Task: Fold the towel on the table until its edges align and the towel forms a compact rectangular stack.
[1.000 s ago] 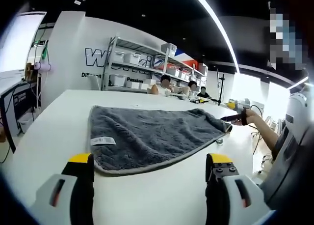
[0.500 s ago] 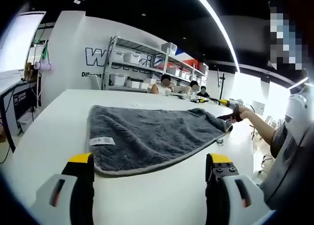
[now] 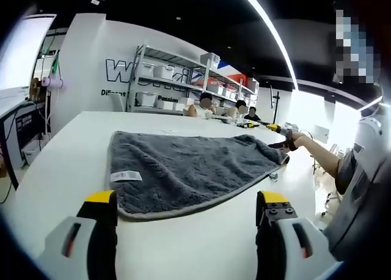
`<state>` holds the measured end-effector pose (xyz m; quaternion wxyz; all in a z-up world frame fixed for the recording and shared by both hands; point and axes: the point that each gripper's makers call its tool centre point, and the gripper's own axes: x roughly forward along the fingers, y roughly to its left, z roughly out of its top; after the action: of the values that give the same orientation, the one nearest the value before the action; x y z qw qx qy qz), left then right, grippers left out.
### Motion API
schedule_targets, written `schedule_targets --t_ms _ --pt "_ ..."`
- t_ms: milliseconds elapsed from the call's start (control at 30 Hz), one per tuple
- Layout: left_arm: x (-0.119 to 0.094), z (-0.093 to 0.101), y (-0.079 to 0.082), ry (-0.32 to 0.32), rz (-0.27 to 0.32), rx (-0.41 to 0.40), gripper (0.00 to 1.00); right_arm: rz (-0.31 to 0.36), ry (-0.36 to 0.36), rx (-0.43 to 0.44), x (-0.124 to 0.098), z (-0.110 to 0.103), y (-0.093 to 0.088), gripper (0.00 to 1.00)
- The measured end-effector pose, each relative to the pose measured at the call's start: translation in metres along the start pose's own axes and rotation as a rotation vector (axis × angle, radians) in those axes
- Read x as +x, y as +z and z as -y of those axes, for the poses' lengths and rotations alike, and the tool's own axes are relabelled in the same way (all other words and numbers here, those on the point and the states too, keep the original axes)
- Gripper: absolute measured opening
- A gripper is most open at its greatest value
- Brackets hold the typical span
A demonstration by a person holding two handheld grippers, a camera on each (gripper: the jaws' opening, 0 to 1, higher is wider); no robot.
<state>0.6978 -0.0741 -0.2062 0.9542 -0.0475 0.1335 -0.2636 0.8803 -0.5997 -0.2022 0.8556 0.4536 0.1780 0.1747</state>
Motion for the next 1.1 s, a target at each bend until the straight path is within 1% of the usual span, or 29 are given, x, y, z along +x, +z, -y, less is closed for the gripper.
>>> schedule_targets --t_ms 167,200,267,367,500,567,633,767,800,833,867,1000,1100 --pt "-0.002 -0.001 0.001 0.002 0.002 0.001 0.99 0.029 0.003 0.028 0.004 0.005 0.007 0.75" --pt "-0.003 -0.001 0.001 0.003 0.003 0.001 0.99 0.034 0.003 0.031 0.004 0.005 0.006 0.73" --pt "-0.004 -0.002 0.002 0.006 0.006 0.001 0.99 0.048 0.005 0.036 0.003 0.000 0.001 0.66" --pt "-0.006 -0.002 0.002 0.008 0.007 0.002 0.99 0.065 0.007 0.053 0.003 -0.002 -0.002 0.54" --pt "-0.008 -0.004 0.002 0.011 0.007 0.001 0.99 0.081 0.019 0.078 0.003 -0.002 -0.006 0.33" --pt "-0.009 -0.004 0.003 0.013 0.009 0.001 0.99 0.092 0.026 0.079 0.002 -0.002 -0.005 0.28" --pt "-0.010 -0.004 0.003 0.012 0.011 0.002 0.99 0.099 0.029 0.075 0.002 -0.004 -0.006 0.20" --pt "-0.011 -0.003 0.004 0.012 0.013 0.004 0.99 0.132 0.052 0.073 0.000 -0.005 0.009 0.06" --pt "-0.011 -0.003 0.004 0.013 0.014 0.004 0.99 0.141 0.060 0.070 0.000 -0.007 0.013 0.04" --pt "-0.012 -0.004 0.003 0.014 0.015 0.002 0.99 0.154 0.069 0.070 0.000 -0.007 0.021 0.04" --pt "-0.012 -0.004 0.003 0.015 0.015 0.001 0.99 0.160 0.076 0.072 0.000 -0.010 0.023 0.04" --pt "-0.013 -0.004 0.003 0.014 0.015 0.001 0.99 0.189 0.121 0.068 -0.001 -0.027 0.038 0.03" --pt "-0.013 -0.004 0.003 0.016 0.018 0.001 0.99 0.207 0.151 0.040 -0.001 -0.044 0.048 0.03"
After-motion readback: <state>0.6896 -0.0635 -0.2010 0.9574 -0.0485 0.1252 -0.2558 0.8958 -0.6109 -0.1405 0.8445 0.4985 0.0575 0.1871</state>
